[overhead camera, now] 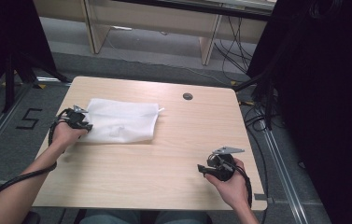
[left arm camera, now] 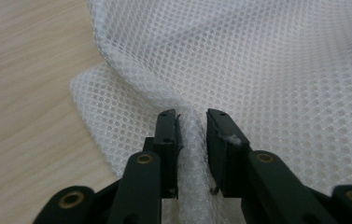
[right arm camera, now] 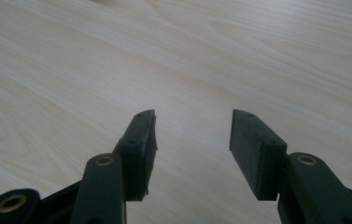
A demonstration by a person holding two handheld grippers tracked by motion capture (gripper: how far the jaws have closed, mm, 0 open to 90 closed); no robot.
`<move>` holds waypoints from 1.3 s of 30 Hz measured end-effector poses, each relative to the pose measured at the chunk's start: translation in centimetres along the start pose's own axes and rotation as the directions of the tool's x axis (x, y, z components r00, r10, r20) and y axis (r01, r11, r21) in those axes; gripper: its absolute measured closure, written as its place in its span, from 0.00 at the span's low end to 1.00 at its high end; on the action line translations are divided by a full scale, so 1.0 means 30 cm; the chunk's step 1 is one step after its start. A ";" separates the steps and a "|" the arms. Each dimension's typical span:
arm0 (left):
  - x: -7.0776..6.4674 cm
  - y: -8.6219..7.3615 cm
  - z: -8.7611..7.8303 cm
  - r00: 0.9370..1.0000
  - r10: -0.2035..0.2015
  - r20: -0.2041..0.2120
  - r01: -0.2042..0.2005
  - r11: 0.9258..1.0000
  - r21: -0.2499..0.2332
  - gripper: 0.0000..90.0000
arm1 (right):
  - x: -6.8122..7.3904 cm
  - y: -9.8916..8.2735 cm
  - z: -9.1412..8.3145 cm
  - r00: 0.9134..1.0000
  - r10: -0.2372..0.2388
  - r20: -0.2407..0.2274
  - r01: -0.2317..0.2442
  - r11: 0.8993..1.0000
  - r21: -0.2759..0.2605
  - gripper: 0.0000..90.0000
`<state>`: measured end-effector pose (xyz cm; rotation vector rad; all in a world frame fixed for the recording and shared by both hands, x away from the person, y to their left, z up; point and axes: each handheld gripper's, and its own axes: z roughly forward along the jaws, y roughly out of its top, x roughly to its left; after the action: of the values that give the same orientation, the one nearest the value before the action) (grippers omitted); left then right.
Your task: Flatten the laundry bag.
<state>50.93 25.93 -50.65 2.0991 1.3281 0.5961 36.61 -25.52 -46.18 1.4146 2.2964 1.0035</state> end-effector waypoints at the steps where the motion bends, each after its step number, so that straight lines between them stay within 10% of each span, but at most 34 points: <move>1: -0.003 0.001 0.001 1.000 0.014 -0.001 -0.014 1.000 -0.003 0.87 | -0.002 0.000 0.001 1.000 -0.012 -0.003 0.012 1.000 -0.008 0.58; 9: -0.034 0.012 0.003 0.984 0.179 0.009 -0.179 0.983 0.039 0.94 | -0.001 0.000 0.001 1.000 -0.007 -0.004 0.007 1.000 -0.003 0.57; 13: -0.049 0.012 0.007 0.981 0.193 0.012 -0.194 0.981 0.022 0.94 | 0.007 0.004 -0.008 1.000 0.008 0.003 -0.008 0.999 0.041 0.57; 18: -0.090 0.024 0.006 0.963 0.268 0.029 -0.269 0.963 0.033 0.94 | -0.003 0.002 0.000 0.999 -0.041 0.003 0.041 0.999 0.018 0.57; 25: -0.163 0.032 0.015 0.959 0.278 0.061 -0.279 0.960 0.004 0.94 | 0.002 0.004 -0.003 1.000 -0.013 -0.001 0.013 1.000 0.028 0.57; 34: -0.307 0.041 -0.002 0.917 0.370 0.151 -0.369 0.929 -0.031 0.94 | -0.004 0.004 -0.001 0.999 -0.016 -0.049 0.017 0.999 0.036 0.57; 39: -0.361 0.033 -0.012 0.928 0.322 0.188 -0.320 0.946 -0.043 0.93 | 0.000 0.004 -0.002 0.999 0.003 -0.047 0.000 0.999 0.048 0.57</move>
<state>46.96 15.80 -50.40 2.3184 0.8774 0.5140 36.66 -25.51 -46.06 1.4260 2.3686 0.9984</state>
